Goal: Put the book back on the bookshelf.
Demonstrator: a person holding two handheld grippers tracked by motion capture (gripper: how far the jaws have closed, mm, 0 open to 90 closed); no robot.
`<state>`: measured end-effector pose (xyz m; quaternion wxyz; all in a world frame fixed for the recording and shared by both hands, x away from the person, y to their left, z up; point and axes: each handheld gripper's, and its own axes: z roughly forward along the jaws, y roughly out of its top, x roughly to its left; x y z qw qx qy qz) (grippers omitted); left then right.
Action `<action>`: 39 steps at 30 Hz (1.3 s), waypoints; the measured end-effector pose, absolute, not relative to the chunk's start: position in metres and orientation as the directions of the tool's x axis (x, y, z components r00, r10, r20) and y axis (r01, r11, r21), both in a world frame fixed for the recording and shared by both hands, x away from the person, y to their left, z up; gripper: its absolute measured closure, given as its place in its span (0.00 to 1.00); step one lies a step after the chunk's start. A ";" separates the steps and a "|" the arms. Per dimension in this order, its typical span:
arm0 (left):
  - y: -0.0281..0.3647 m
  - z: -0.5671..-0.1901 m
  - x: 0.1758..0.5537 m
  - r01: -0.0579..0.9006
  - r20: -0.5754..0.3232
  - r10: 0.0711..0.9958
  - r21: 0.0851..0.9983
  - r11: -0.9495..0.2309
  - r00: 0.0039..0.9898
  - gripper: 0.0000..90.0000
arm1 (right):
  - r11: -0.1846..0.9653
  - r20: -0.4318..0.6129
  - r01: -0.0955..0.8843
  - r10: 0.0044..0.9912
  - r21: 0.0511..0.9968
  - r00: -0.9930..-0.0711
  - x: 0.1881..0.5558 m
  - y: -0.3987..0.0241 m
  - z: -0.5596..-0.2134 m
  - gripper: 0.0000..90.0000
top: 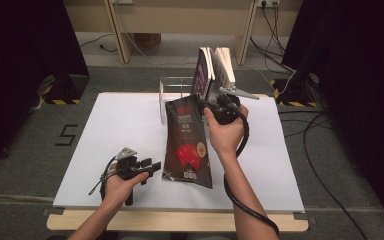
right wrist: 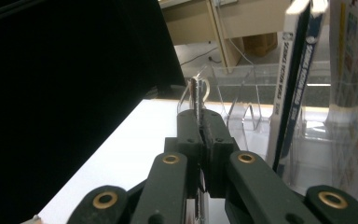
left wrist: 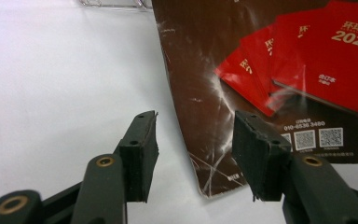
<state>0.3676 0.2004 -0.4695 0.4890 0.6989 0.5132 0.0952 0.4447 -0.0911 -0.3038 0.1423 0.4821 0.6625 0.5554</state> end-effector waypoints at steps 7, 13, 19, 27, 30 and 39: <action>0.201 -0.469 0.368 0.624 -0.372 0.809 0.782 0.009 0.455 0.55 | -0.086 0.332 0.455 0.803 0.886 -0.495 0.446 -0.084 -0.298 0.97; 0.202 -0.468 0.368 0.620 -0.371 0.812 0.784 0.014 0.451 0.55 | -0.095 0.322 0.430 0.808 0.898 -0.493 0.449 -0.080 -0.293 0.97; 0.201 -0.468 0.368 0.620 -0.371 0.813 0.785 0.015 0.450 0.55 | -0.109 0.317 0.408 0.814 0.906 -0.487 0.451 -0.076 -0.290 0.97; 0.202 -0.467 0.369 0.611 -0.370 0.812 0.791 0.020 0.451 0.55 | -0.121 0.315 0.388 0.814 0.914 -0.489 0.455 -0.071 -0.286 0.97; 0.202 -0.467 0.369 0.616 -0.376 0.810 0.788 0.024 0.449 0.55 | -0.128 0.318 0.382 0.812 0.915 -0.489 0.456 -0.069 -0.284 0.97; 0.203 -0.466 0.369 0.613 -0.377 0.811 0.790 0.029 0.447 0.53 | -0.142 0.317 0.361 0.812 0.922 -0.490 0.459 -0.065 -0.280 0.97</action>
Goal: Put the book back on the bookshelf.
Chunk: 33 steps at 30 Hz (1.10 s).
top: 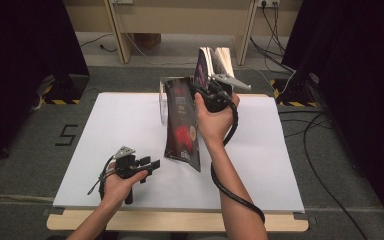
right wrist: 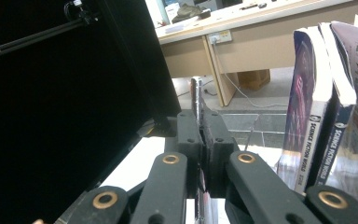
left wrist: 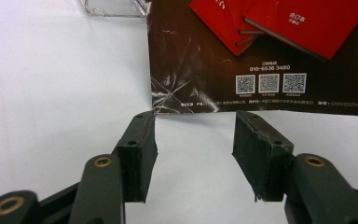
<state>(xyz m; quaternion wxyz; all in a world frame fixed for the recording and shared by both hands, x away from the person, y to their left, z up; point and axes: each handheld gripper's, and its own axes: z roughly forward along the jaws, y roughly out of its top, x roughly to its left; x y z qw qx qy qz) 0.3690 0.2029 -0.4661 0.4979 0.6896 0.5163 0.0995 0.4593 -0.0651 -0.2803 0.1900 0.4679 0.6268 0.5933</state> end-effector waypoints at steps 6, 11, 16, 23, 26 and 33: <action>0.203 -0.466 0.369 0.614 -0.378 0.811 0.789 0.030 0.446 0.53 | -0.152 0.316 0.346 0.814 0.926 -0.488 0.461 -0.062 -0.278 0.97; 0.204 -0.465 0.369 0.612 -0.379 0.812 0.790 0.034 0.445 0.53 | -0.158 0.318 0.341 0.813 0.927 -0.487 0.463 -0.060 -0.275 0.97; 0.204 -0.463 0.370 0.606 -0.376 0.812 0.795 0.035 0.447 0.52 | -0.158 0.309 0.327 0.817 0.932 -0.487 0.464 -0.057 -0.273 0.97; 0.199 -0.450 0.374 0.580 -0.380 0.802 0.813 0.053 0.460 0.50 | -0.170 0.309 0.310 0.819 0.935 -0.483 0.466 -0.053 -0.269 0.97; 0.195 -0.442 0.378 0.569 -0.377 0.798 0.821 0.053 0.470 0.49 | -0.171 0.309 0.308 0.820 0.936 -0.483 0.466 -0.052 -0.268 0.97; 0.178 -0.406 0.389 0.524 -0.373 0.769 0.850 0.058 0.520 0.47 | -0.159 0.289 0.293 0.826 0.943 -0.483 0.463 -0.046 -0.270 0.97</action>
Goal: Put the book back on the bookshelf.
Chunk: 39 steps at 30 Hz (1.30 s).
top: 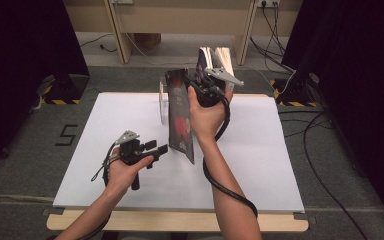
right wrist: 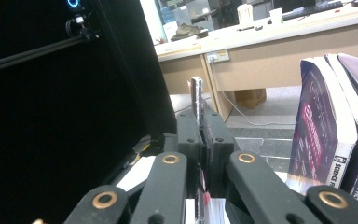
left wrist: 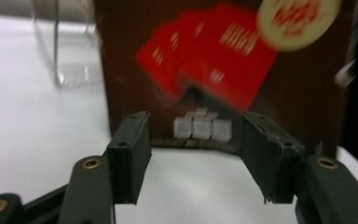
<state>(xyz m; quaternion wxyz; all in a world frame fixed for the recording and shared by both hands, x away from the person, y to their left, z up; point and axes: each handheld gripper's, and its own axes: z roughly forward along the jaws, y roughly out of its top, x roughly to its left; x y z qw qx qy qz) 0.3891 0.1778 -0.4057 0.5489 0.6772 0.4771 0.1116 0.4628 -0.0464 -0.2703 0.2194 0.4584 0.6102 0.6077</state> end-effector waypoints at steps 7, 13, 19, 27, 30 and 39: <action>0.155 -0.361 0.403 0.479 -0.359 0.733 0.876 0.051 0.578 0.44 | -0.158 0.282 0.282 0.832 0.946 -0.478 0.459 -0.044 -0.272 0.97; 0.142 -0.337 0.412 0.445 -0.329 0.739 0.894 0.043 0.589 0.44 | -0.139 0.267 0.285 0.833 0.948 -0.484 0.459 -0.042 -0.273 0.97; 0.130 -0.328 0.414 0.436 -0.314 0.734 0.900 0.027 0.603 0.44 | -0.139 0.271 0.293 0.836 0.946 -0.477 0.459 -0.041 -0.274 0.97; 0.115 -0.326 0.428 0.445 -0.286 0.767 0.895 0.000 0.575 0.43 | -0.126 0.258 0.291 0.841 0.948 -0.476 0.458 -0.037 -0.277 0.97; 0.109 -0.328 0.432 0.449 -0.271 0.782 0.893 -0.013 0.562 0.43 | -0.120 0.261 0.306 0.841 0.944 -0.475 0.458 -0.036 -0.277 0.97; 0.103 -0.335 0.436 0.430 -0.205 0.816 0.901 -0.058 0.540 0.53 | -0.128 0.276 0.317 0.833 0.940 -0.480 0.457 -0.031 -0.277 0.97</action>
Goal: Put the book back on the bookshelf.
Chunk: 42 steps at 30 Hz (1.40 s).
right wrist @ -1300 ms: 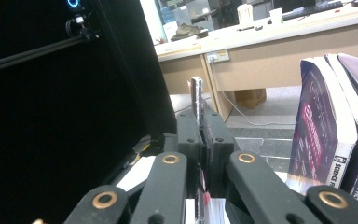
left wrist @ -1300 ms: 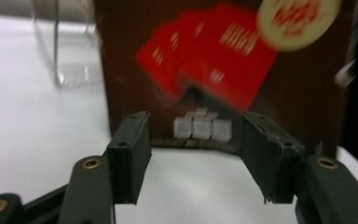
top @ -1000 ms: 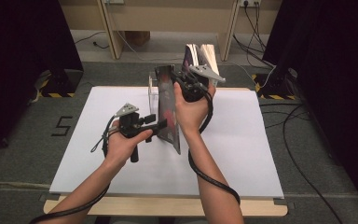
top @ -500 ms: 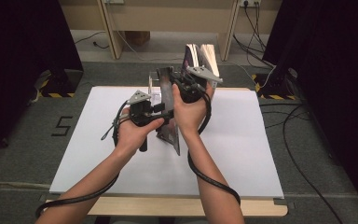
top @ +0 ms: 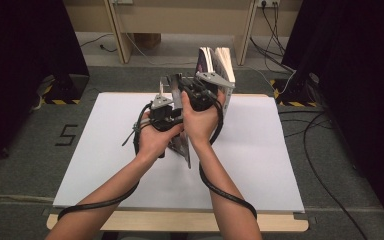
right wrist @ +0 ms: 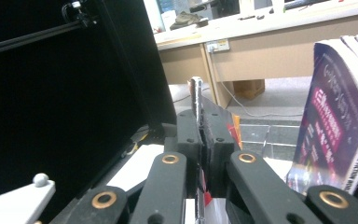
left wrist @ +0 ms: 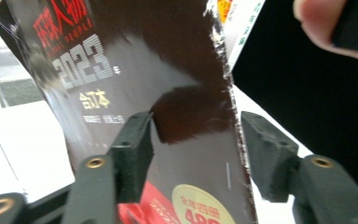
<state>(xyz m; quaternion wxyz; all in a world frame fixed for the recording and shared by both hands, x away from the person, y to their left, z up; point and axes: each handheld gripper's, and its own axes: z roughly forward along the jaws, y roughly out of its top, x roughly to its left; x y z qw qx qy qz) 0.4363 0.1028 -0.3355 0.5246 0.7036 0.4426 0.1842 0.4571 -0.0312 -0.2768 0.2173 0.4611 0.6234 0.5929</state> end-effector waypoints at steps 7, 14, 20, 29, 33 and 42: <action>0.116 -0.341 0.426 0.434 -0.214 0.825 0.900 -0.042 0.523 0.73 | -0.101 0.278 0.344 0.811 0.933 -0.515 0.457 -0.024 -0.279 0.95; 0.130 -0.344 0.418 0.434 -0.202 0.848 0.900 -0.036 0.491 0.89 | -0.065 0.265 0.349 0.784 0.935 -0.561 0.458 -0.015 -0.283 0.93; 0.144 -0.349 0.416 0.457 -0.263 0.841 0.889 0.022 0.472 0.95 | -0.031 0.241 0.344 0.772 0.939 -0.588 0.457 -0.010 -0.281 0.82; 0.147 -0.352 0.412 0.508 -0.291 0.824 0.861 0.004 0.486 0.95 | -0.004 0.254 0.379 0.749 0.925 -0.612 0.456 -0.017 -0.285 0.78; 0.148 -0.353 0.410 0.515 -0.295 0.808 0.857 -0.013 0.511 0.94 | 0.007 0.251 0.383 0.744 0.924 -0.619 0.456 -0.016 -0.288 0.79; 0.157 -0.358 0.411 0.517 -0.302 0.792 0.856 -0.020 0.531 0.96 | 0.018 0.242 0.378 0.739 0.926 -0.629 0.452 -0.015 -0.288 0.79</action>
